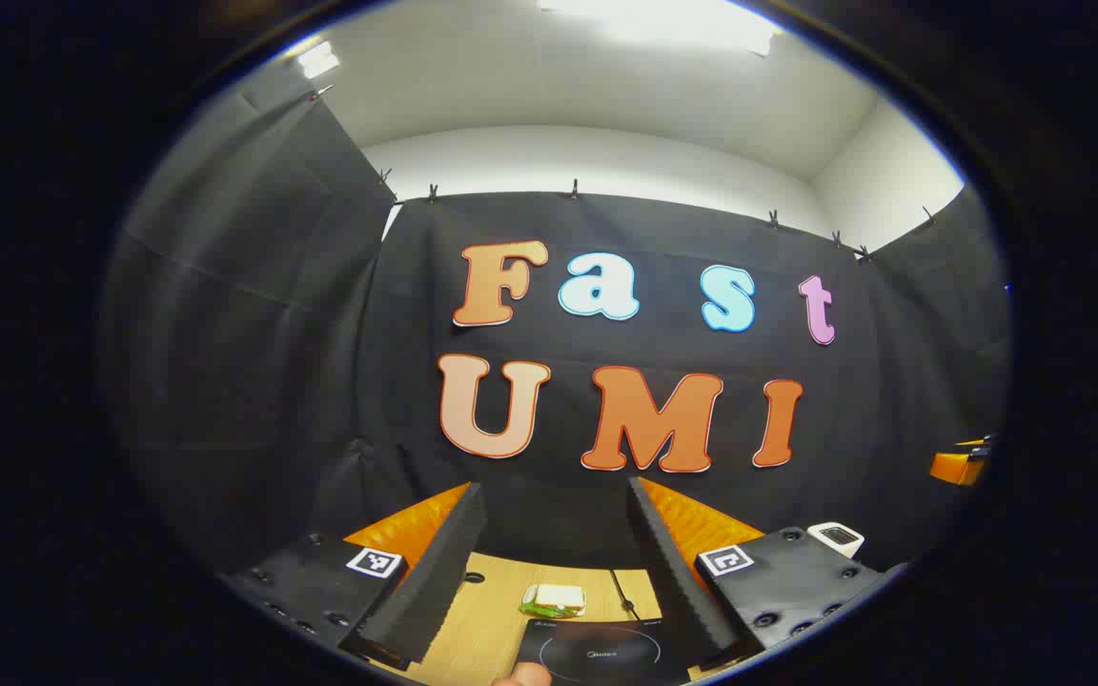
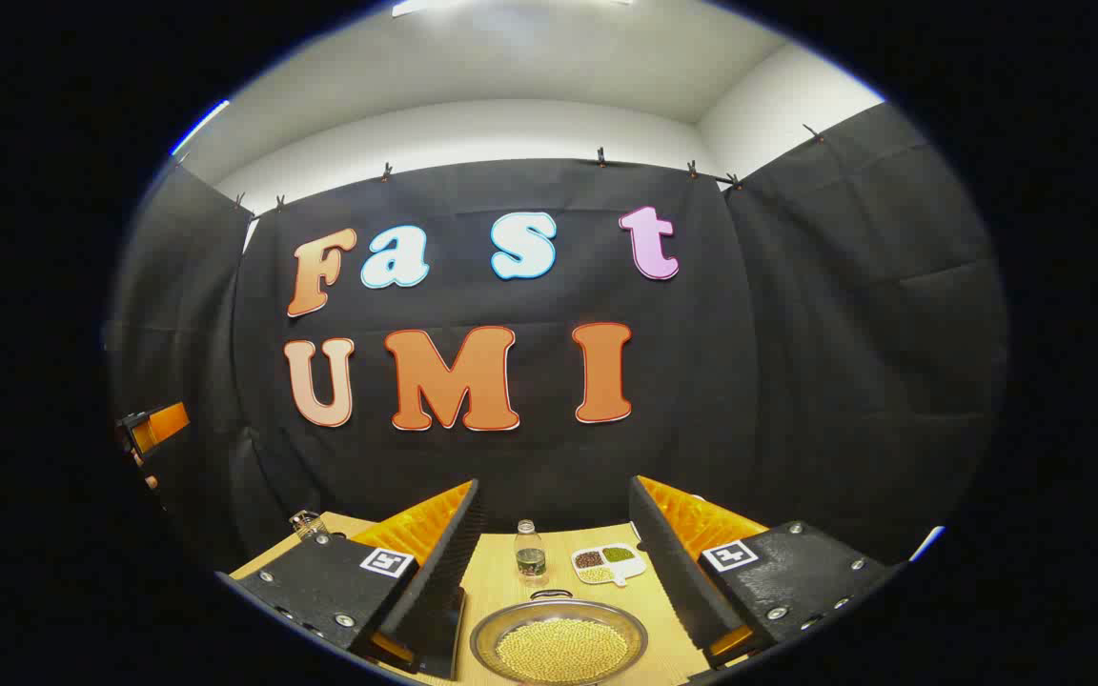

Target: First push the handle of the pot to place it horizontally, then grasp the pot with both hands and set it on the induction cooktop.

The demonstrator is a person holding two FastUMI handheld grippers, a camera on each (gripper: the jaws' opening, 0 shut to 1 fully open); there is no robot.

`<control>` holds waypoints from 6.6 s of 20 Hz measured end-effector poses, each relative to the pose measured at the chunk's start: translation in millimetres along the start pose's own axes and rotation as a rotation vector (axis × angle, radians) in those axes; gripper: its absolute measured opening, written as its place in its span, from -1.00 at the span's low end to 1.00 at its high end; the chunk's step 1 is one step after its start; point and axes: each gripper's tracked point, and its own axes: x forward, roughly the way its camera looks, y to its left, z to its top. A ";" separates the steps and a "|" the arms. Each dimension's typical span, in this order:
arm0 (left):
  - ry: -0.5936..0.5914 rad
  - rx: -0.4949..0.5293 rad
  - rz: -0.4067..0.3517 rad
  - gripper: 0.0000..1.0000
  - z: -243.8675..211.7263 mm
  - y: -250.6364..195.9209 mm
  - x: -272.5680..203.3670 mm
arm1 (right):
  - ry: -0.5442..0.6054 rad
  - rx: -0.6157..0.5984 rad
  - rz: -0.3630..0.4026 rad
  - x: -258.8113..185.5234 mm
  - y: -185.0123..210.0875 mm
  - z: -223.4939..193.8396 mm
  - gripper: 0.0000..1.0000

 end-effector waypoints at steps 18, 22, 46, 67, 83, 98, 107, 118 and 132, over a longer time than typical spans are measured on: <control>-0.002 -0.009 -0.014 0.96 10.4 -5.9 -5.4 | 0.013 0.041 -0.018 -1.2 -26.4 -2.4 0.82; 0.010 -0.015 -0.017 0.94 9.2 -7.9 -6.4 | 0.014 0.054 0.000 -2.4 -26.0 -2.2 0.69; 0.047 0.011 -0.028 0.96 -7.1 -21.3 -5.4 | 0.148 -0.003 0.016 -11.9 -18.4 -112.7 -1.00; 0.052 0.035 -0.012 0.94 -16.5 -15.9 -7.5 | 0.591 0.027 0.122 -83.4 34.2 -344.2 -1.00; 0.063 0.048 -0.010 0.94 -18.6 -21.4 -3.6 | 0.810 0.051 0.142 -99.0 38.4 -423.1 -1.00; 0.067 0.046 -0.002 0.94 -22.0 -17.6 6.3 | 0.813 0.073 -0.027 -73.6 -48.1 -419.7 -1.00; 0.056 0.068 -0.008 0.96 -19.1 -20.3 13.1 | 0.820 0.072 -0.119 -46.1 -96.4 -423.5 -1.00; 0.093 0.060 -0.003 0.97 -37.5 -24.6 34.5 | 0.834 0.101 -0.245 -9.3 -146.9 -438.1 -1.00; 0.135 0.081 -0.006 0.96 -63.8 -30.5 51.7 | 0.829 0.111 -0.283 64.8 -187.0 -440.7 -1.00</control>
